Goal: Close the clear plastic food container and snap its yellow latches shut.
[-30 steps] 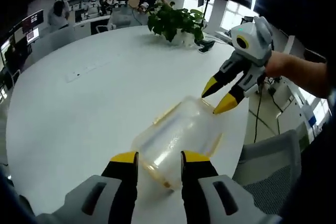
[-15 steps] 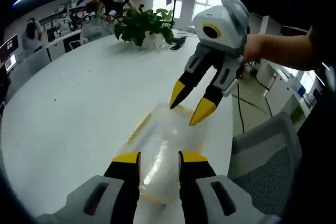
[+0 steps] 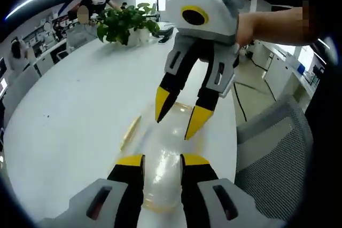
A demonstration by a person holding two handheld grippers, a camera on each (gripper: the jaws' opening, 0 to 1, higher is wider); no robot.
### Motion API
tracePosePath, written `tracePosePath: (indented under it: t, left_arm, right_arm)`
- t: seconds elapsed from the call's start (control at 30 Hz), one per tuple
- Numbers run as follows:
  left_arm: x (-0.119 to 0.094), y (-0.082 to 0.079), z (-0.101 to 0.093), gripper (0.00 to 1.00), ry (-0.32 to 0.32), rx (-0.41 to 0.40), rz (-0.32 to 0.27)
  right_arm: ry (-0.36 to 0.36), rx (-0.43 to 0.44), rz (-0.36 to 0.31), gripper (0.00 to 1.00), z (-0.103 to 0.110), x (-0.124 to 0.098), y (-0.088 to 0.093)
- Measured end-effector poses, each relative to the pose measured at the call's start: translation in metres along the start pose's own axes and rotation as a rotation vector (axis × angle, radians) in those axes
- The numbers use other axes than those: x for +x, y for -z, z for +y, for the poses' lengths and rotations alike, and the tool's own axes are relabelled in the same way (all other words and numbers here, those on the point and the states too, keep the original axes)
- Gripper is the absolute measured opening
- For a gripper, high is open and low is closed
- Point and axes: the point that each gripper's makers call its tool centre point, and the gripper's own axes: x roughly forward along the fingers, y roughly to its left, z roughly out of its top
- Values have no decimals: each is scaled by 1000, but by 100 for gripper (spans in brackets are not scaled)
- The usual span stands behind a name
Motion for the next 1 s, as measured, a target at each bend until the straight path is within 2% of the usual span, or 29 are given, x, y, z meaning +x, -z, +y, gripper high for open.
tracePosePath:
  t: [0.2,0.33,0.63,0.7,0.73,0.83,0.9,1.0]
  left_arm:
    - [5,4,-1,24,11,28,24]
    - [6,7,-4,24,24,44,43]
    - [10,13,-11,26,52,62,73]
    - [10,13,-11,27,53,57,70]
    - [10,12,-11,28,54,65,59]
    - [10,13,-13,31,67,54,50]
    - [10,14,-16,33,67,74,51]
    - [9,16,-20,37,69,112,59]
  right_arm:
    - [0,-25,-15,26,0,4,-8]
    - [12,-56,-1,26,-3,6,-7]
    - [40,-58,-10,26,-12,9,-10]
    - [34,-26,-7,24,-14,10,-10]
    - [48,4,-14,25,-18,9,-13]
    - [81,20,-53,28,-27,7,-22]
    - [94,94,-67,32,-32,8,-24]
    - [93,90,-57,36,-38,12,-24]
